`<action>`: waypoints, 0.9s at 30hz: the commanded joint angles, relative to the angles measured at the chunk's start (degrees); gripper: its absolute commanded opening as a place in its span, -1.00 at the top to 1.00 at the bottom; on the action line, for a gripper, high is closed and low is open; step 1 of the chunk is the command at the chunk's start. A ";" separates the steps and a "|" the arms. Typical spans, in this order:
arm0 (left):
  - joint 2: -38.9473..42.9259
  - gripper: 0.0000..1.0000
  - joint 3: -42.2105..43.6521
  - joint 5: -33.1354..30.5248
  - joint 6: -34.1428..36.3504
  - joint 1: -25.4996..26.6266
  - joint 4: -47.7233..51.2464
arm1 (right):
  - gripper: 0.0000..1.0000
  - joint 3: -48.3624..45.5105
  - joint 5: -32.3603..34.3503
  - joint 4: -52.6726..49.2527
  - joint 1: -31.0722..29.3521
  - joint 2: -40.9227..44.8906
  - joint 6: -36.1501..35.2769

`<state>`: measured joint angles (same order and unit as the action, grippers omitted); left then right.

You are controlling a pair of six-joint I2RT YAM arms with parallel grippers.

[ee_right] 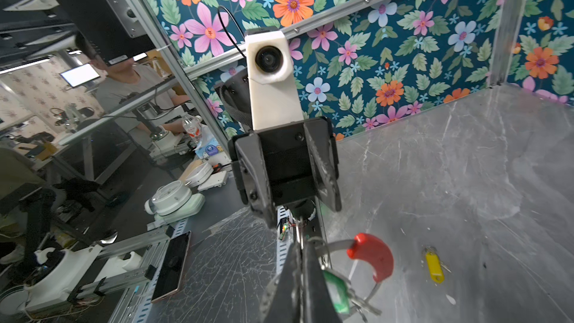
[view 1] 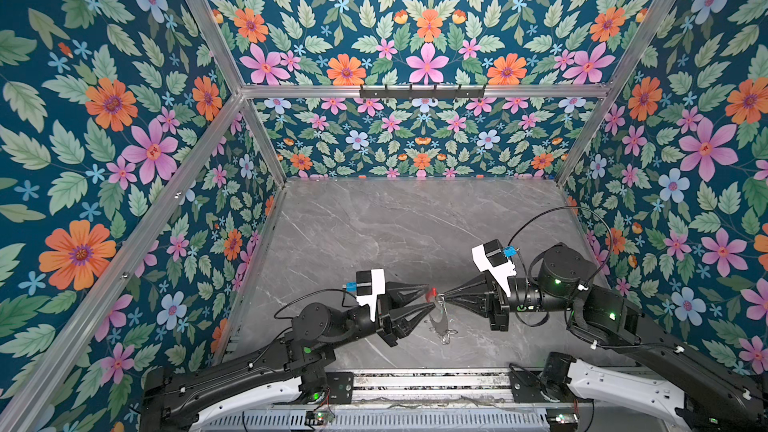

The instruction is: Remove the keys from the keyring

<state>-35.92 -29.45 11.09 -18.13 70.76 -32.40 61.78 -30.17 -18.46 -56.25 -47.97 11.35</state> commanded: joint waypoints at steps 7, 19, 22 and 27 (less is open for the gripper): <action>-4.55 0.30 -11.93 3.67 -3.50 -0.17 28.59 | 1.00 8.52 5.08 -23.49 0.03 -4.50 -8.97; -10.62 0.51 -18.44 16.58 -4.71 -4.07 35.29 | 1.00 13.96 3.55 -29.77 0.00 -8.54 -13.02; -11.68 0.53 -19.27 17.54 -4.25 -4.39 35.50 | 1.00 14.52 3.41 -30.23 0.05 -9.07 -13.27; -12.20 0.68 -19.95 18.78 -3.76 -4.80 35.43 | 1.00 14.86 3.29 -30.83 0.01 -9.77 -13.38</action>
<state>-47.97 -48.90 27.53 -22.46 66.13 3.92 76.25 -26.72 -49.23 -56.23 -57.43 -1.43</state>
